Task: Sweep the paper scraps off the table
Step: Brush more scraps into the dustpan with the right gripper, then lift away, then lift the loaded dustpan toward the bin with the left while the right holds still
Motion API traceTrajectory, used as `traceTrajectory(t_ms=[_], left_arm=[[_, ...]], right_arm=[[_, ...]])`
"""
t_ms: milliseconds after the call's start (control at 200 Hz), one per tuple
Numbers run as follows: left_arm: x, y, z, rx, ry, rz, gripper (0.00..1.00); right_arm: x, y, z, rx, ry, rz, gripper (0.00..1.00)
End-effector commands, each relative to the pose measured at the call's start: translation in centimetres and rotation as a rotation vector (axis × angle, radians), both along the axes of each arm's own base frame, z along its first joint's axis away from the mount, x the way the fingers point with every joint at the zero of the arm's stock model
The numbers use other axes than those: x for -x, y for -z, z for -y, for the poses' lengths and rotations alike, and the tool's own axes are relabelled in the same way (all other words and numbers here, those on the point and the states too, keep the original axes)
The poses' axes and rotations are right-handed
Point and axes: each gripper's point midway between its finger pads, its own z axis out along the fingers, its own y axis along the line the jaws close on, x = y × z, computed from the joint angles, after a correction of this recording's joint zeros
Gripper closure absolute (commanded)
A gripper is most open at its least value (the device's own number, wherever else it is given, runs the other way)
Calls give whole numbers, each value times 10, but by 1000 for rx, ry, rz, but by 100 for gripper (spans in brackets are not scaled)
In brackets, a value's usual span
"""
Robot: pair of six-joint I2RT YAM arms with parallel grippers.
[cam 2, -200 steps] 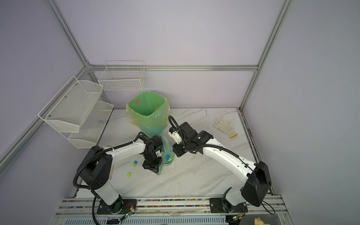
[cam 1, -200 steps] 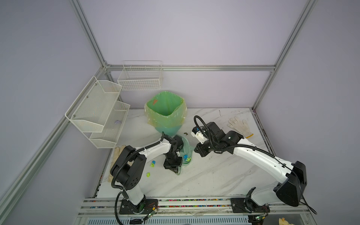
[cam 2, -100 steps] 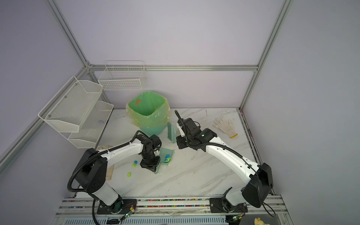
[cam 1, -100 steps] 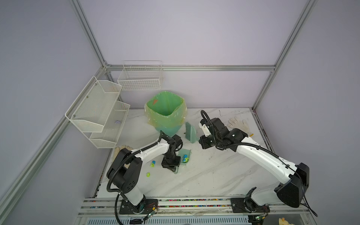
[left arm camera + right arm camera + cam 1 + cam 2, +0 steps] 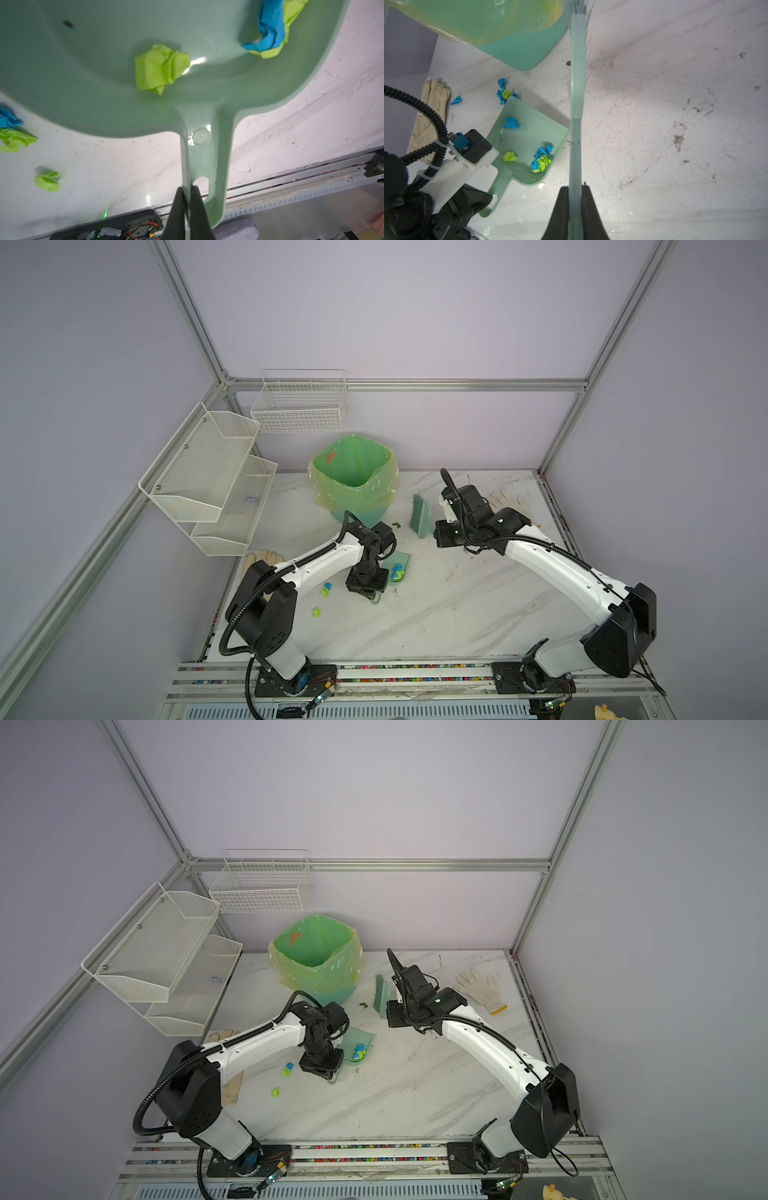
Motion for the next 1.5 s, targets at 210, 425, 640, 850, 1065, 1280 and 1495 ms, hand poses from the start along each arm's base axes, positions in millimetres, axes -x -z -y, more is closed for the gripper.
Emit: traceTrajectory(t_ms=[210,425,640,850,1065,1280,1495], left_arm=[[-27,-59,18,85,9,144,100],[-35,-76,18,84,7,185,100],[-40,-94,24,119,6,213,100],[-45,-122,34,181,6,254,100],[-49,-149,42,236,6,289,100],[-55,-171,53,300,18,325,100],[-64,-186,59,346,14,346,100]], right_arm=[[-8,-22,28,-30,91,54,100],[-12,-19,38,-26,116,49,100],[-13,-17,40,-24,121,47,100],[-14,-16,42,-23,127,48,100],[-15,-16,45,-14,137,52,100],[-18,-19,43,-47,129,49,100],[-18,-30,59,-51,169,85,100]])
